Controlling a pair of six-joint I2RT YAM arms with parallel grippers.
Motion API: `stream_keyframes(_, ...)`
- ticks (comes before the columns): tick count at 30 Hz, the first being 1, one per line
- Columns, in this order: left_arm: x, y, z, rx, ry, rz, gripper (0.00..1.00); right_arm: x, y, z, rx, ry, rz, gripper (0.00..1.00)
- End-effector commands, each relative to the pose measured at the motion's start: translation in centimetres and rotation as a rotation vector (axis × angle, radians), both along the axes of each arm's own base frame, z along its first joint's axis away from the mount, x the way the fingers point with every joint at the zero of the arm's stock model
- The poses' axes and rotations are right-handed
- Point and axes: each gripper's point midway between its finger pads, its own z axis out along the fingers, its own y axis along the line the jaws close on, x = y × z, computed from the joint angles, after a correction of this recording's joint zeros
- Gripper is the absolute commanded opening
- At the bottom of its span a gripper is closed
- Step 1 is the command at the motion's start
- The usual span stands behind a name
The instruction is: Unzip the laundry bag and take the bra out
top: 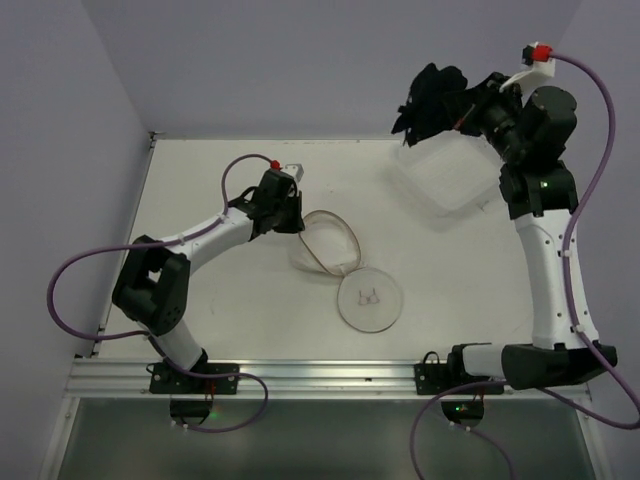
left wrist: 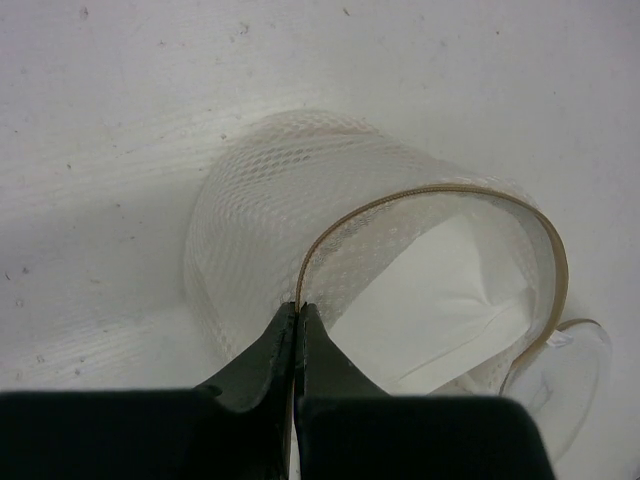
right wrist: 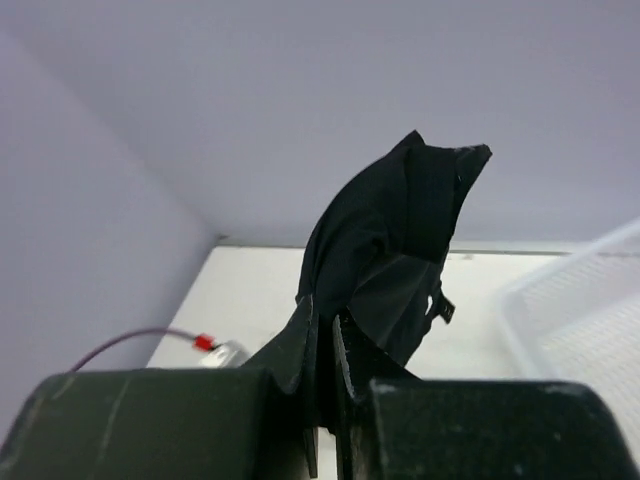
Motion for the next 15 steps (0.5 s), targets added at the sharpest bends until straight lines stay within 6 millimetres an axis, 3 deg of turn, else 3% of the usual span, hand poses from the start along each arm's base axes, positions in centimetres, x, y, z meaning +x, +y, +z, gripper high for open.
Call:
stream_keyframes(1,-0.3,0.1,2.1,-0.052,-0.022,0.002,0.0,4.0,-7.0,-0.1,0.079,0.014,-0.341,0.0)
stream_keyframes(6,-0.4,0.1,2.5,-0.053,-0.032,-0.003,0.0,7.9,-14.2,-5.0,0.152,0.074,-0.634,0.0)
stream_keyframes(8,-0.3,0.0,2.8,-0.06,-0.037,-0.005,0.0,9.8,-16.1,-7.0,0.187,0.074,-0.715,0.0)
stream_keyframes(10,-0.5,-0.3,3.0,-0.073,-0.038,-0.017,0.0,11.7,-17.6,-9.9,0.196,0.104,-0.781,0.0)
stream_keyframes(13,-0.6,-0.7,3.1,-0.096,-0.039,-0.037,0.0,13.9,-19.0,-11.8,0.193,0.111,-0.839,0.0)
stream_keyframes(14,-0.8,-0.7,2.8,-0.098,-0.034,-0.039,0.0,15.3,-19.3,-14.4,0.176,0.158,-0.848,0.0)
stream_keyframes(15,-0.9,-0.8,3.0,-0.102,-0.037,-0.042,0.0,16.1,-19.7,-14.5,0.18,0.157,-0.859,0.0)
